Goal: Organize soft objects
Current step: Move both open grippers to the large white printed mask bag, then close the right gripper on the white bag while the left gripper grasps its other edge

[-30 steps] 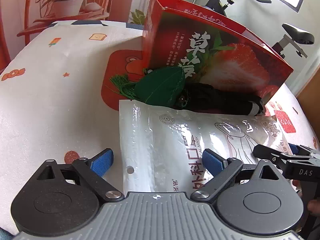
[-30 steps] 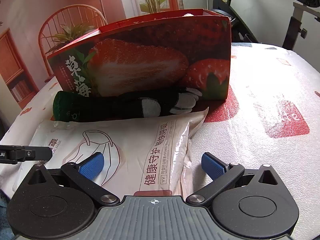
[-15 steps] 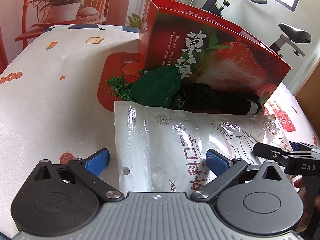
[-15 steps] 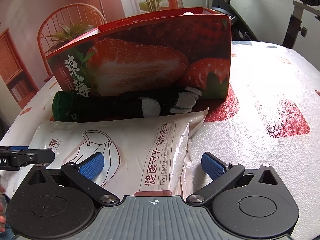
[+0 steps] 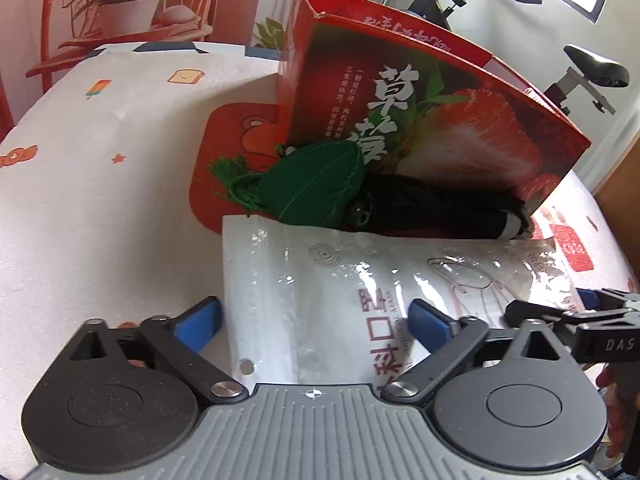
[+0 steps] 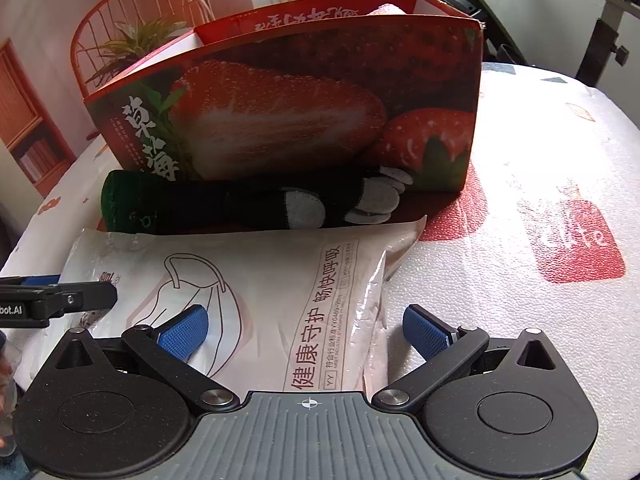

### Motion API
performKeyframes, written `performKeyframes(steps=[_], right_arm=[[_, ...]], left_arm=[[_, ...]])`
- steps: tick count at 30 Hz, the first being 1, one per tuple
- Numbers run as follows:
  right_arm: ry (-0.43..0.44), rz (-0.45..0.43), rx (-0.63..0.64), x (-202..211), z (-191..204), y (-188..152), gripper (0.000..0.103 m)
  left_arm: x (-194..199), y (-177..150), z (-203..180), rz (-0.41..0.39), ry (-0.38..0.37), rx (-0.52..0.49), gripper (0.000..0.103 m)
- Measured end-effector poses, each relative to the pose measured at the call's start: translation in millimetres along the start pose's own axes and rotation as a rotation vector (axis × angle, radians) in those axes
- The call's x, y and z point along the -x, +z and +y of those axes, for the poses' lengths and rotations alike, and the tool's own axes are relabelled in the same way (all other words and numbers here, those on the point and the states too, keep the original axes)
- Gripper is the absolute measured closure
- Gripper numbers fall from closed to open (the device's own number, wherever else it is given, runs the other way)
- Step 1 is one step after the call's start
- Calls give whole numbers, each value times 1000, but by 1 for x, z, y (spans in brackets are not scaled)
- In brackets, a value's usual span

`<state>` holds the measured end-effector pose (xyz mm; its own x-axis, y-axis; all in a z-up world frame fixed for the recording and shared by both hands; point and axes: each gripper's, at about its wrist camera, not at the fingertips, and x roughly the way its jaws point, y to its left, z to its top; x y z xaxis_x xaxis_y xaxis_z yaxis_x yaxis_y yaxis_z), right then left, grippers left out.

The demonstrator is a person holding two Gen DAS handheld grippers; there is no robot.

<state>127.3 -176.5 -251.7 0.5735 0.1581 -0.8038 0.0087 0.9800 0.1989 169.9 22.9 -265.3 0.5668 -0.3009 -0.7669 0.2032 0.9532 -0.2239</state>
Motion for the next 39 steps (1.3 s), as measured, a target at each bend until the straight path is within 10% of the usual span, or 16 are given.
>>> performKeyframes(steps=[13, 20, 39], right_arm=[[33, 3, 27, 8, 14, 6, 32], [46, -48, 76, 32, 15, 6, 50], [6, -217, 273, 95, 27, 23, 56]], left_arm=[[5, 1, 1, -9, -76, 63, 50], [23, 0, 7, -71, -100, 88, 53], [73, 14, -9, -250, -162, 26, 53]])
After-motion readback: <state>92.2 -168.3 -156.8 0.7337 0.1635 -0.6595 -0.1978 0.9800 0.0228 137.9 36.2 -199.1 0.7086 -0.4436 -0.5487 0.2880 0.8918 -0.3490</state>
